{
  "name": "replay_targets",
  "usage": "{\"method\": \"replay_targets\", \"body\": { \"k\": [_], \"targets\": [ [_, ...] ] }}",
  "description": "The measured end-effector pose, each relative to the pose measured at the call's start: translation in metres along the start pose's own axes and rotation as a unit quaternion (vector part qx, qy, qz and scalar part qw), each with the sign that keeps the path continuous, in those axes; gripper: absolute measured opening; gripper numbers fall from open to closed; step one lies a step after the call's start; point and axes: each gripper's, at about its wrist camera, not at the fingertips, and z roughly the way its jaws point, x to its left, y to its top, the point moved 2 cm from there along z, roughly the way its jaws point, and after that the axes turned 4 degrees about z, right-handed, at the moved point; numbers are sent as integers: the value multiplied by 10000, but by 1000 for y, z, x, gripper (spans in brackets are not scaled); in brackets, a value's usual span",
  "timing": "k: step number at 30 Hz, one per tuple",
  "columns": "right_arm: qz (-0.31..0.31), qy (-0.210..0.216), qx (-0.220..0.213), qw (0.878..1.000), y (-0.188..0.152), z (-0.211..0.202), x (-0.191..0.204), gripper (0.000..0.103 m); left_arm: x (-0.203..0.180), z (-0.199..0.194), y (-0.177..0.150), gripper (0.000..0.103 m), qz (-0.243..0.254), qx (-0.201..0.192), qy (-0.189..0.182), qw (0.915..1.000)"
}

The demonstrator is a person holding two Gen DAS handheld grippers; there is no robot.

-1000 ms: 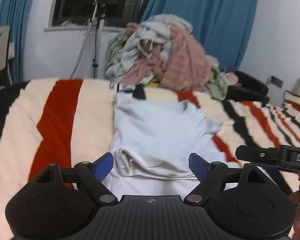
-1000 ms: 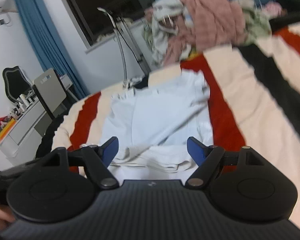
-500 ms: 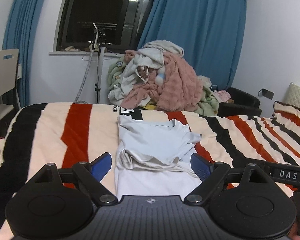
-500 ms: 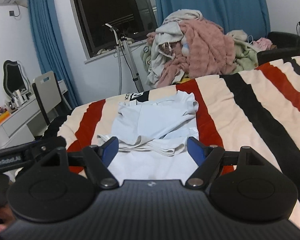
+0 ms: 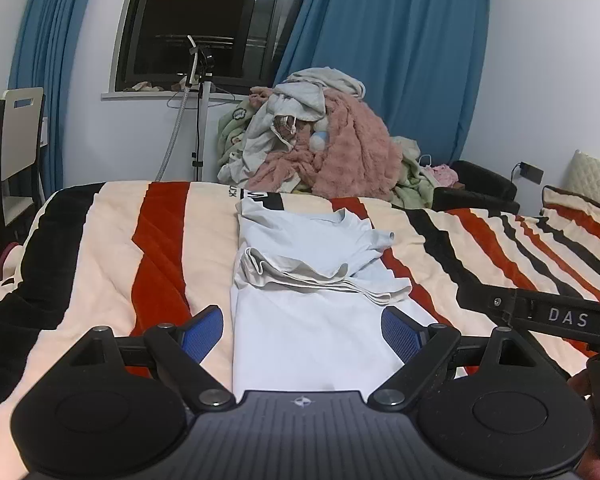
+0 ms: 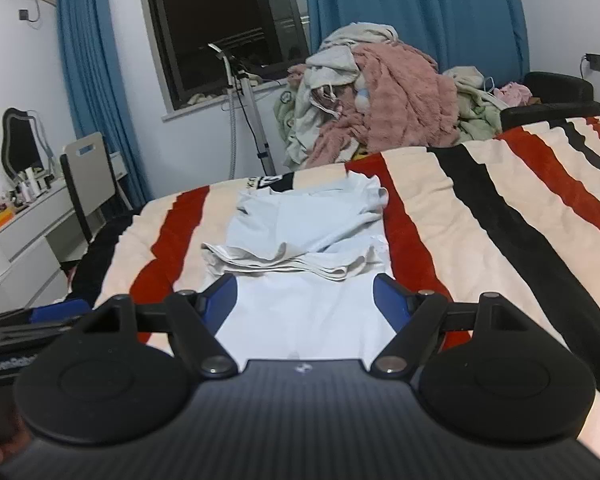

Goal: Fold clothes
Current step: 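Grasp the folded shirt edge with the left tool while the right tool grasps it too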

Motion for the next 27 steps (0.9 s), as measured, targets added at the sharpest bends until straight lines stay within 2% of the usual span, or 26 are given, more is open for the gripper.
{"method": "replay_targets", "body": {
  "k": [3,6,8,12,15,17,23,26,27],
  "targets": [
    [125,-69,113,9998,0,6,-5,77,3,5,-2,88,-106,75,-48,9999],
    [168,-176,207,9995,-2,11,-7,77,9,19,-8,88,-431,438,-330,9976],
    [170,-261,271,9991,-3,14,-8,77,15,31,-15,87,-762,746,-547,9928],
    [252,-289,384,9985,-5,18,-11,77,31,58,-33,87,-1555,1414,-920,9733],
    [268,-301,379,9985,-6,18,-12,77,44,79,-48,87,-2163,1893,-1194,9503],
    [265,-308,376,9985,-6,18,-11,77,53,94,-57,85,-2513,2049,-1214,9382],
    [306,-245,503,9980,-7,21,-13,77,70,107,-66,76,-3040,1889,-1081,9275],
    [527,-100,682,9962,-9,24,-17,77,78,113,-70,61,-3289,1794,-1010,9217],
    [868,135,890,9922,-12,28,-23,78,80,115,-72,55,-3371,1761,-987,9196]
  ]
}}
